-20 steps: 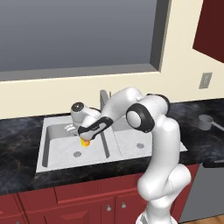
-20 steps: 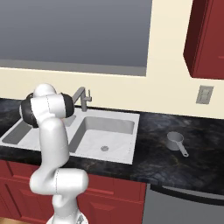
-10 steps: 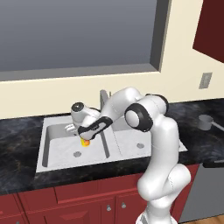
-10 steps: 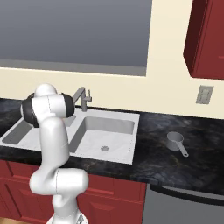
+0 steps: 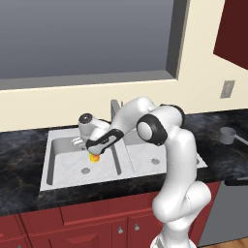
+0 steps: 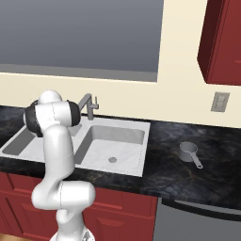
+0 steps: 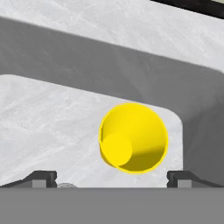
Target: Move any existing items from the left basin to the right basin for drying. Then move the measuring cup from the counter to the left basin of the sink for washing.
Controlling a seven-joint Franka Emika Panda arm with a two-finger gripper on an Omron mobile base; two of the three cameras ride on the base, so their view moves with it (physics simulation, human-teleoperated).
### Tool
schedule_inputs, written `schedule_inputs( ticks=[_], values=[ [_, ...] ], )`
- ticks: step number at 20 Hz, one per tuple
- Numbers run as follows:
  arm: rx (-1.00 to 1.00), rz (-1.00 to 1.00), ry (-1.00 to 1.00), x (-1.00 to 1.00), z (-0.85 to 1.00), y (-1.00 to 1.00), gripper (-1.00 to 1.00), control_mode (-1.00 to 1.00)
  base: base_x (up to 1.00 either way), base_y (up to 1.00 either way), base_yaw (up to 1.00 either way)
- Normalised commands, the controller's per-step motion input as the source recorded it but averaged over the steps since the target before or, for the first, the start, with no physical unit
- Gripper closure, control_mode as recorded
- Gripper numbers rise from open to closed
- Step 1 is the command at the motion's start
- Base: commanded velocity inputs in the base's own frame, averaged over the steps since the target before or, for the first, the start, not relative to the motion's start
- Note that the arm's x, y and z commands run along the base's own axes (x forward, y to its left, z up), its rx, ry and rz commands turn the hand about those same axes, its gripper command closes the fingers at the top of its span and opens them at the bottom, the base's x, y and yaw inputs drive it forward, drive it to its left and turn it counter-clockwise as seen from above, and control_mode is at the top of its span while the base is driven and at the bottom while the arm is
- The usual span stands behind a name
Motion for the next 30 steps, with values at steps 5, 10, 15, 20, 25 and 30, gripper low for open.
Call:
schedule_inputs(
  ticks=[5,10,15,20,25,30],
  values=[
    [0.00,0.00,0.00,0.07,-0.06,0.03,-1.00,-1.00,0.00,0.00,0.00],
    [0.00,0.00,0.00,0.04,-0.05,0.02,-1.00,-1.00,0.00,0.00,0.00],
    [0.00,0.00,0.00,0.02,-0.07,0.00,-1.00,-1.00,0.00,0.00,0.00],
    [0.00,0.00,0.00,0.04,-0.09,0.00,-1.00,-1.00,0.00,0.00,0.00],
    [0.00,0.00,0.00,0.05,-0.10,0.00,-1.00,-1.00,0.00,0.00,0.00],
    [0.00,0.00,0.00,0.12,-0.10,0.00,-1.00,-1.00,0.00,0.00,0.00]
  ],
)
